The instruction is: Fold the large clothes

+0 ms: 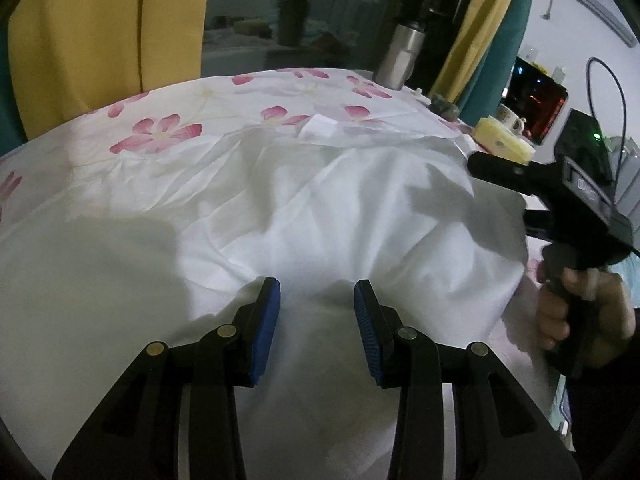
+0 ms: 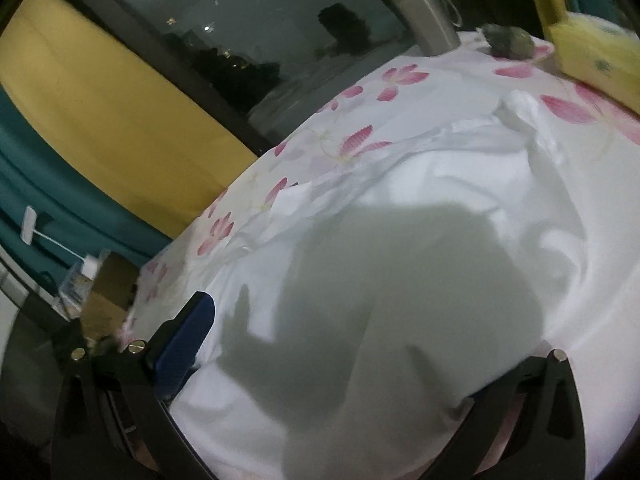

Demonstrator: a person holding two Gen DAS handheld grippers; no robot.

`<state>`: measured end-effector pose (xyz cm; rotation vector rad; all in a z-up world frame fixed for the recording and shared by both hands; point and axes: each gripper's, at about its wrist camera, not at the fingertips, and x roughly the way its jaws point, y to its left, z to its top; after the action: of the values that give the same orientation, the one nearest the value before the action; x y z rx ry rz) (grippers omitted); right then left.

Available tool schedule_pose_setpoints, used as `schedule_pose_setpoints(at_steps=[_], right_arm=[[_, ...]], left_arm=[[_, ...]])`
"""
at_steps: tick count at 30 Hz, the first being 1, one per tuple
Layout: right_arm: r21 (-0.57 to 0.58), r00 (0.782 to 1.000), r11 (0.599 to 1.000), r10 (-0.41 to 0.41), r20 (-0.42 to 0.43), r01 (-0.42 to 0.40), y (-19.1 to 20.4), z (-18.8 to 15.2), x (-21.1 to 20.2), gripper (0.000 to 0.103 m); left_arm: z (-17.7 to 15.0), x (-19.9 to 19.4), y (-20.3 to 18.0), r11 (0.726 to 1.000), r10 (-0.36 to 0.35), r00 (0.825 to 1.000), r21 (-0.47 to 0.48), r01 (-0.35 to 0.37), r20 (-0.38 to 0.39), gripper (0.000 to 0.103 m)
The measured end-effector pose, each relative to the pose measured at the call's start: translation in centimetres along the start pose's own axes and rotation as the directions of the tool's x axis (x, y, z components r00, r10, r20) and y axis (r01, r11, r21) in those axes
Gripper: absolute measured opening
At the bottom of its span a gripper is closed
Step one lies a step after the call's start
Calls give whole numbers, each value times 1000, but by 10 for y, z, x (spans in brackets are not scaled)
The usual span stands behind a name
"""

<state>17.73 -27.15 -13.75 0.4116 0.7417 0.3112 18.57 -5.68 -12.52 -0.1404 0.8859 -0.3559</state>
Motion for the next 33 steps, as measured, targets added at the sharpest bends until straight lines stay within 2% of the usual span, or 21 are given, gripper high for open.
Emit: schedule_pose_setpoints(at_steps=[1, 2, 3, 6, 7, 9, 15, 20, 24, 28, 33], right_arm=[[-8, 1000, 1000, -3, -1, 3, 3, 1, 5, 101], [-14, 1000, 1000, -6, -5, 6, 4, 2, 8, 86], [-17, 1000, 1000, -16, -12, 16, 4, 3, 11, 61], [10, 999, 1000, 13, -34, -12, -1, 5, 18, 40], [-6, 999, 1000, 19, -34, -19, 1, 6, 17, 30], [-58, 1000, 998, 16, -24, -17, 13, 8, 12, 21], [-204, 999, 978, -37, 28, 42, 60, 15, -5, 18], [-316, 995, 945, -70, 65, 87, 101, 19, -16, 17], [-388, 992, 914, -92, 83, 118, 129, 16, -18, 17], [-424, 989, 895, -110, 96, 141, 146, 14, -16, 17], [-474, 986, 866, -129, 103, 163, 170, 7, -12, 17]], left_arm=[[0, 0, 0, 1000, -5, 1000, -3, 5, 2, 40], [-1, 0, 1, 1000, -10, 1000, -5, 10, 5, 40], [-1, 0, 0, 1000, -10, 1000, -6, 10, 7, 40], [0, 0, 0, 1000, -20, 1000, -9, 20, 9, 40], [0, 0, 0, 1000, -24, 1000, -8, 24, 8, 40], [1, 1, 0, 1000, -25, 1000, -1, 25, 5, 40], [4, 1, 2, 999, -43, 999, 12, 43, -12, 40], [8, -4, 12, 998, -62, 998, -14, 61, -32, 40], [10, -27, 27, 995, -82, 996, -48, 83, 18, 40], [9, -57, 47, 995, -69, 994, -70, 75, 85, 40], [4, -78, 74, 992, -50, 991, -112, 63, 122, 40]])
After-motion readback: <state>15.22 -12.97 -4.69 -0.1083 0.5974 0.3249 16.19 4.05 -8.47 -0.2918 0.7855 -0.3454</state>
